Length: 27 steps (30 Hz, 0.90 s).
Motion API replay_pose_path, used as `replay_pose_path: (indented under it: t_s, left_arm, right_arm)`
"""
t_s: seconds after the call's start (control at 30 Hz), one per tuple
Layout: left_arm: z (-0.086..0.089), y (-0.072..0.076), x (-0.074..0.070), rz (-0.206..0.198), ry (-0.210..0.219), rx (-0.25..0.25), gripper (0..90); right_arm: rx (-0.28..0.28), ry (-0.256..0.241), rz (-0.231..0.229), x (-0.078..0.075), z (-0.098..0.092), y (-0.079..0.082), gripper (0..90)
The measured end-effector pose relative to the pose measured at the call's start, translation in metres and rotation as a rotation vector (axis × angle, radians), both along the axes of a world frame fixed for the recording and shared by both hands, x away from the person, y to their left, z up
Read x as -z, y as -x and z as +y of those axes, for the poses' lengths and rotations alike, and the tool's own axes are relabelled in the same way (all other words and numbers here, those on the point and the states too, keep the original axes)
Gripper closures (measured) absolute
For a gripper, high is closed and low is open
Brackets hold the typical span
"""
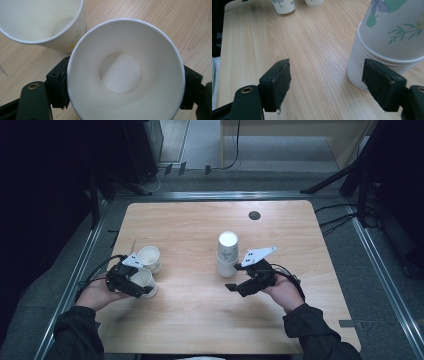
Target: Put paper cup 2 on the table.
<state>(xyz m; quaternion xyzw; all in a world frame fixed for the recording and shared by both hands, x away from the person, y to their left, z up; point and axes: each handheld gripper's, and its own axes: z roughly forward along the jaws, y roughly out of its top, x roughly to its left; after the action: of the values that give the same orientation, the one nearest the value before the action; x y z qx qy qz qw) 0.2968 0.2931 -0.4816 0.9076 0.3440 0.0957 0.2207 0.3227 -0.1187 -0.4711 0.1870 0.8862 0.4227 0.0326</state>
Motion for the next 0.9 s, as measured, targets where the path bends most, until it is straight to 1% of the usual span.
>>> replay_pose_path:
  t_s: [0.2,0.37,0.47,0.53,0.6,0.67,0.77,0.9]
  left_arm:
    - [-0.001,0.0,0.001,0.005,0.009,0.002,17.9]
    - [-0.001,0.0,0.001,0.005,0.001,0.008,15.8]
    - [0.0,0.0,0.0,0.002,0.009,0.004,14.3]
    - [0.0,0.0,-0.001,0.004,0.023,0.004,13.2]
    - [0.0,0.0,-0.001,0.016,0.023,0.002,12.8]
    - [-0.002,0.0,-0.001,0.016,0.021,-0.001,12.5]
    - [-0.002,0.0,-0.003,0.012,0.029,0.002,11.7]
    - [0.0,0.001,-0.01,-0.006,0.062,-0.013,11.6]
  right_arm:
    - [-0.003,0.006,-0.003,0.0,0.0,0.0,23.5]
    - [-0.004,0.009,-0.003,0.001,0.001,0.0,23.5]
    - [-0.005,0.011,-0.003,0.001,0.001,0.001,23.5]
    - [-0.005,0.011,-0.004,0.001,0.001,0.0,23.5]
    - [-0.006,0.011,-0.003,0.001,0.001,0.0,23.5]
    - [-0.007,0.011,-0.005,0.001,0.001,0.0,23.5]
    - [-0.006,0.011,-0.005,0.001,0.001,0.0,23.5]
    - [-0.005,0.011,-0.002,0.0,0.0,0.0,23.5]
